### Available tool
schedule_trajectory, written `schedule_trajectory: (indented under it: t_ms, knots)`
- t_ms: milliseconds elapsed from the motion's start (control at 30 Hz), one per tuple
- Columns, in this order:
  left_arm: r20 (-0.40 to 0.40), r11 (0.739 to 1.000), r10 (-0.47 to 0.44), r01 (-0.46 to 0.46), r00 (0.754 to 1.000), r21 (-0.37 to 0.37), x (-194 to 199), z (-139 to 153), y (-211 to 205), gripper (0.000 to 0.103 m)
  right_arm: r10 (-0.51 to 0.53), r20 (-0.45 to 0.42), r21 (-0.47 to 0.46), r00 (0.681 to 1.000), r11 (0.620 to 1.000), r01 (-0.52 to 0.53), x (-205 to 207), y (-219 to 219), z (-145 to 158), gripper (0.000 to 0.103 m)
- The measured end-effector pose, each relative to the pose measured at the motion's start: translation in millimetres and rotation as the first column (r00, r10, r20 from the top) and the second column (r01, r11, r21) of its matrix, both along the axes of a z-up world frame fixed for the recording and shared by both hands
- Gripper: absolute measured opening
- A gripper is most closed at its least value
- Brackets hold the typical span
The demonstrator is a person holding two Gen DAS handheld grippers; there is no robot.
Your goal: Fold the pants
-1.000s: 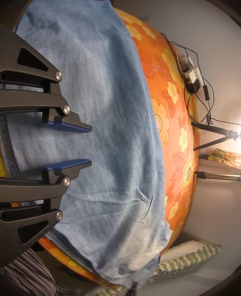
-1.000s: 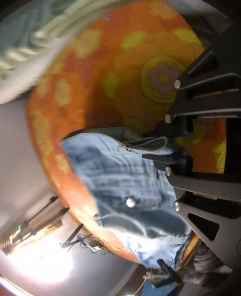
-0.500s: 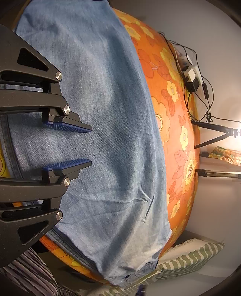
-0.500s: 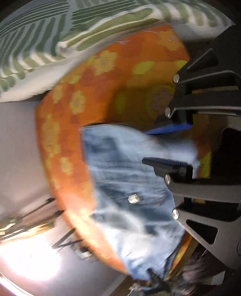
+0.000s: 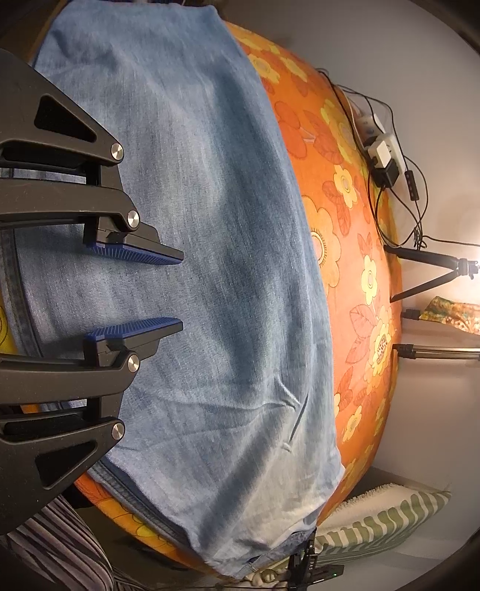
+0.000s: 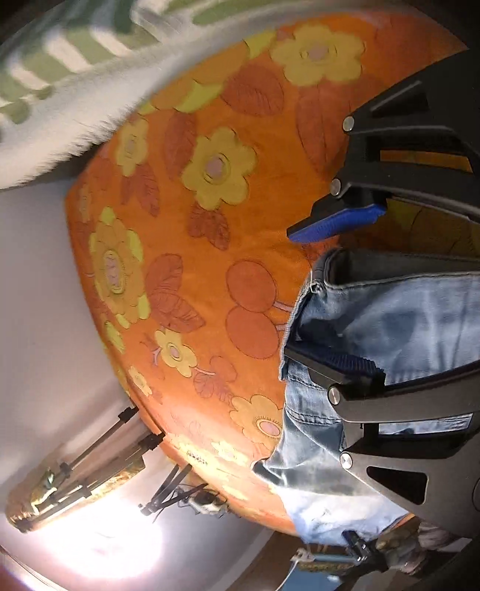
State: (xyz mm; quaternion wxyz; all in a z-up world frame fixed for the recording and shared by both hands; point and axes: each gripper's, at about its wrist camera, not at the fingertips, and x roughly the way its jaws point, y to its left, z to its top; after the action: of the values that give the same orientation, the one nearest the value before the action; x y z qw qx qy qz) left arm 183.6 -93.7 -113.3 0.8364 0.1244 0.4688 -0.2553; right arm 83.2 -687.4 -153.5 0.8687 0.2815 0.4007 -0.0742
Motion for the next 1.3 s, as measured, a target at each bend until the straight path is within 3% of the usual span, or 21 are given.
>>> schedule_trajectory:
  t_ms: [67, 100, 133, 200, 233, 367, 500, 567, 633, 733, 867, 967, 1000, 1067, 1300]
  knots:
    - [0.001, 1.000, 0.002, -0.002, 1.000, -0.001, 0.0, -0.1, -0.2, 0.028, 0.015, 0.023, 0.013, 1.000, 1.000, -0.015, 0.4, 3.8, -3.1, 0.058]
    - [0.001, 1.000, 0.001, -0.001, 1.000, -0.001, -0.1, 0.0, 0.0, 0.028, 0.019, 0.031, 0.004, 0.999, 1.000, -0.019, 0.3, 6.1, -2.7, 0.051]
    - [0.002, 1.000, 0.002, -0.002, 1.000, -0.001, -0.3, 0.0, -0.1, 0.028, 0.020, 0.035, 0.017, 0.999, 1.000, -0.020, -0.6, 7.0, -2.8, 0.028]
    - [0.004, 1.000, 0.004, -0.004, 1.000, -0.001, 0.0, 0.0, -0.2, 0.028, -0.003, 0.038, 0.028, 0.999, 1.000, 0.002, -5.2, 9.3, 0.5, 0.018]
    - [0.005, 1.000, 0.004, -0.004, 1.000, -0.001, -0.2, 0.1, -0.2, 0.028, -0.019, 0.044, -0.012, 0.999, 1.000, 0.020, -10.9, 17.3, 9.3, 0.016]
    - [0.008, 1.000, 0.001, -0.001, 1.000, -0.004, -0.5, 0.2, 0.3, 0.028, -0.082, 0.052, -0.229, 0.995, 0.969, 0.091, -33.2, 38.5, 42.4, 0.013]
    - [-0.012, 1.000, 0.003, -0.003, 1.000, 0.000, -0.1, 2.0, 3.9, 0.028, -0.103, -0.064, -0.327, 0.993, 0.942, 0.077, -15.2, 44.9, 26.1, 0.013]
    - [-0.015, 1.000, 0.017, -0.017, 1.000, 0.006, -2.2, 4.6, 11.0, 0.028, -0.078, -0.119, -0.364, 0.990, 0.931, 0.029, -2.6, 49.9, 21.8, 0.016]
    - [0.001, 0.999, 0.036, -0.036, 0.999, 0.002, -7.2, 10.6, 24.1, 0.028, -0.094, -0.148, -0.404, 0.985, 0.914, 0.027, 2.3, 51.3, 26.7, 0.029]
    - [0.003, 0.997, 0.069, -0.069, 0.998, -0.023, -14.2, 18.2, 46.1, 0.028, -0.082, -0.087, -0.430, 0.993, 0.902, 0.037, -6.8, 62.4, 56.9, 0.034]
    - [0.005, 0.998, 0.037, -0.036, 0.999, -0.041, -29.6, 26.6, 57.6, 0.028, 0.107, -0.014, -0.388, 0.994, 0.916, -0.104, -15.6, 108.7, 94.1, 0.034]
    - [0.010, 0.999, -0.036, 0.036, 0.999, -0.018, -43.8, 30.6, 49.2, 0.034, 0.302, 0.019, -0.325, 0.953, 0.903, -0.280, -14.6, 163.2, 107.2, 0.034]
    - [0.020, 0.998, -0.066, 0.066, 0.998, -0.006, -49.4, 32.0, 45.1, 0.041, 0.358, 0.017, -0.310, 0.933, 0.889, -0.336, -13.6, 181.6, 108.4, 0.034]
    - [0.034, 0.992, -0.126, 0.125, 0.991, 0.016, -59.5, 34.1, 36.3, 0.043, 0.466, 0.010, -0.301, 0.885, 0.845, -0.441, -12.7, 221.9, 107.8, 0.034]
    - [0.050, 0.964, -0.252, 0.246, 0.966, 0.103, -70.6, 27.4, 9.3, 0.043, 0.665, -0.004, -0.260, 0.747, 0.720, -0.643, -13.6, 327.9, 81.0, 0.034]
